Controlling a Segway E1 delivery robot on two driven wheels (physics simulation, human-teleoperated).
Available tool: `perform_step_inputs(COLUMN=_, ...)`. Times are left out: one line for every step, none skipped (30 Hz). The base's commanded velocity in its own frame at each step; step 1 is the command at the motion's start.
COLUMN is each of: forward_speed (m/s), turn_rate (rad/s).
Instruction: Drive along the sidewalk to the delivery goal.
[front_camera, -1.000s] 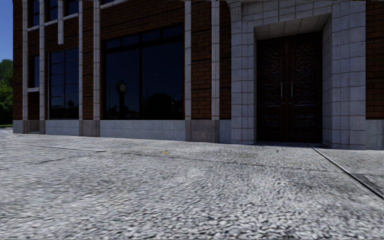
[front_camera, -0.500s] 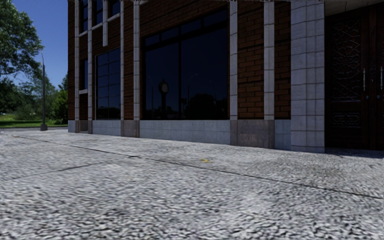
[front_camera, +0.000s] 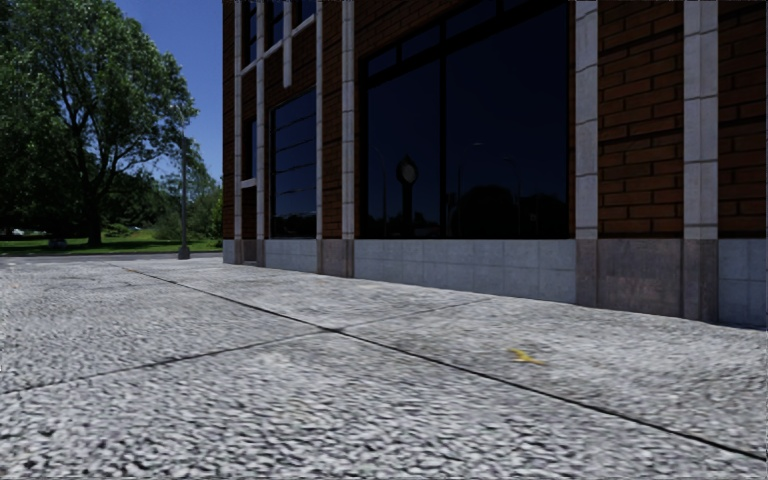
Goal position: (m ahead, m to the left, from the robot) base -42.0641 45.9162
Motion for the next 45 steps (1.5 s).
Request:
perform_step_inputs(forward_speed=2.00, turn_rate=0.54)
perform_step_inputs(forward_speed=2.00, turn_rate=0.54)
perform_step_inputs(forward_speed=2.00, turn_rate=0.54)
perform_step_inputs(forward_speed=2.00, turn_rate=0.54)
perform_step_inputs(forward_speed=2.00, turn_rate=0.54)
perform_step_inputs(forward_speed=2.00, turn_rate=0.54)
perform_step_inputs(forward_speed=2.00, turn_rate=0.54)
perform_step_inputs(forward_speed=2.00, turn_rate=0.54)
perform_step_inputs(forward_speed=2.00, turn_rate=0.54)
perform_step_inputs(forward_speed=2.00, turn_rate=0.54)
perform_step_inputs(forward_speed=2.00, turn_rate=0.54)
perform_step_inputs(forward_speed=2.00, turn_rate=0.54)
perform_step_inputs(forward_speed=2.00, turn_rate=0.54)
perform_step_inputs(forward_speed=2.00, turn_rate=0.54)
perform_step_inputs(forward_speed=2.00, turn_rate=0.54)
perform_step_inputs(forward_speed=2.00, turn_rate=0.54)
perform_step_inputs(forward_speed=2.00, turn_rate=0.54)
perform_step_inputs(forward_speed=2.00, turn_rate=0.54)
perform_step_inputs(forward_speed=2.00, turn_rate=0.54)
perform_step_inputs(forward_speed=2.00, turn_rate=0.54)
perform_step_inputs(forward_speed=2.00, turn_rate=0.54)
perform_step_inputs(forward_speed=2.00, turn_rate=0.54)
perform_step_inputs(forward_speed=2.00, turn_rate=0.54)
perform_step_inputs(forward_speed=2.00, turn_rate=0.54)
perform_step_inputs(forward_speed=2.00, turn_rate=0.54)
perform_step_inputs(forward_speed=2.00, turn_rate=0.54)
perform_step_inputs(forward_speed=2.00, turn_rate=0.54)
perform_step_inputs(forward_speed=2.00, turn_rate=0.54)
perform_step_inputs(forward_speed=2.00, turn_rate=0.54)
perform_step_inputs(forward_speed=2.00, turn_rate=0.54)
perform_step_inputs(forward_speed=2.00, turn_rate=0.54)
perform_step_inputs(forward_speed=2.00, turn_rate=0.54)
perform_step_inputs(forward_speed=2.00, turn_rate=0.54)
perform_step_inputs(forward_speed=2.00, turn_rate=0.54)
perform_step_inputs(forward_speed=2.00, turn_rate=0.54)
perform_step_inputs(forward_speed=2.00, turn_rate=0.54)
perform_step_inputs(forward_speed=2.00, turn_rate=0.54)
perform_step_inputs(forward_speed=2.00, turn_rate=0.54)
perform_step_inputs(forward_speed=2.00, turn_rate=0.54)
perform_step_inputs(forward_speed=2.00, turn_rate=0.54)
perform_step_inputs(forward_speed=2.00, turn_rate=0.54)
perform_step_inputs(forward_speed=2.00, turn_rate=0.54)
perform_step_inputs(forward_speed=2.00, turn_rate=0.54)
perform_step_inputs(forward_speed=2.00, turn_rate=0.54)
perform_step_inputs(forward_speed=2.00, turn_rate=0.54)
